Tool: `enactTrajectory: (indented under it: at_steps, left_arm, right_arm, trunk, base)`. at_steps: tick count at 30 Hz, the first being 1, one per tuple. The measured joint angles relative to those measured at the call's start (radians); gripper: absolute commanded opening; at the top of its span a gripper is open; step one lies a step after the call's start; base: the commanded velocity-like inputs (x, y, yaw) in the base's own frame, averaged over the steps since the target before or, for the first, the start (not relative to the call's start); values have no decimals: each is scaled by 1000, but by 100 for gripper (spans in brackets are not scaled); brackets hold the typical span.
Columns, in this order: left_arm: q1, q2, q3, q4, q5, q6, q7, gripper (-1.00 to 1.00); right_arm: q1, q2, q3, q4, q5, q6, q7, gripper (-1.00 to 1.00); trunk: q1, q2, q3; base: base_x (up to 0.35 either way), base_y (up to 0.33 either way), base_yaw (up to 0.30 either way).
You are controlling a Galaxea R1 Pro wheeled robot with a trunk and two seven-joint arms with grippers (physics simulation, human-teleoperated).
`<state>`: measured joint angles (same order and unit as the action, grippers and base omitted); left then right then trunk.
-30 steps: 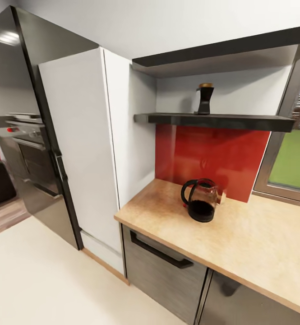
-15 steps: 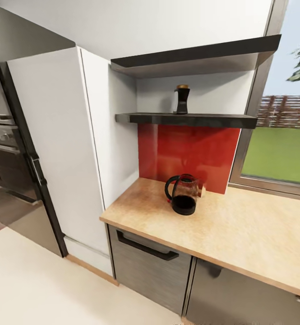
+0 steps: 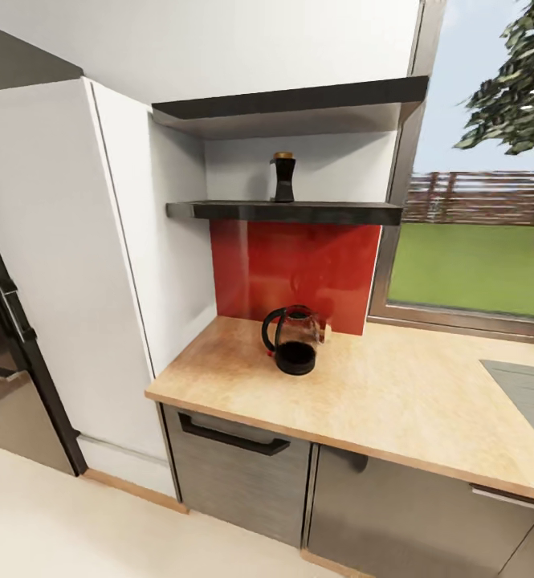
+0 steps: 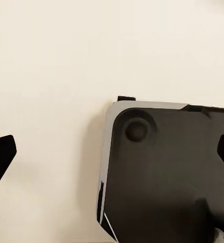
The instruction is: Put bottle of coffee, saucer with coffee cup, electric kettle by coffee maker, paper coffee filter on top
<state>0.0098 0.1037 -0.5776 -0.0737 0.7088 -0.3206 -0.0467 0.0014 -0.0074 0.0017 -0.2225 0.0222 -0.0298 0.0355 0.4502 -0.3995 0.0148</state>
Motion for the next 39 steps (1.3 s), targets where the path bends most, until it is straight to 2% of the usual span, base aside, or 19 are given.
enactTrajectory:
  at_steps: [10,27,39]
  left_arm:
    - [0,0,0,0,0,0,0,100]
    - [0,0,0,0,0,0,0,100]
    - [0,0,-3,0,-1,1,0,100]
  right_arm:
    - [0,0,0,0,0,0,0,100]
    - [0,0,0,0,1,0,-2,100]
    - [0,-2,3,-1,5,-2,-10,100]
  trunk:
    - [0,0,0]
    - [-1,0,0]
    - [-1,0,0]
  base:
    - [-230,137,-268]
    - [-15,4,-267]
    - [-104,0,-46]
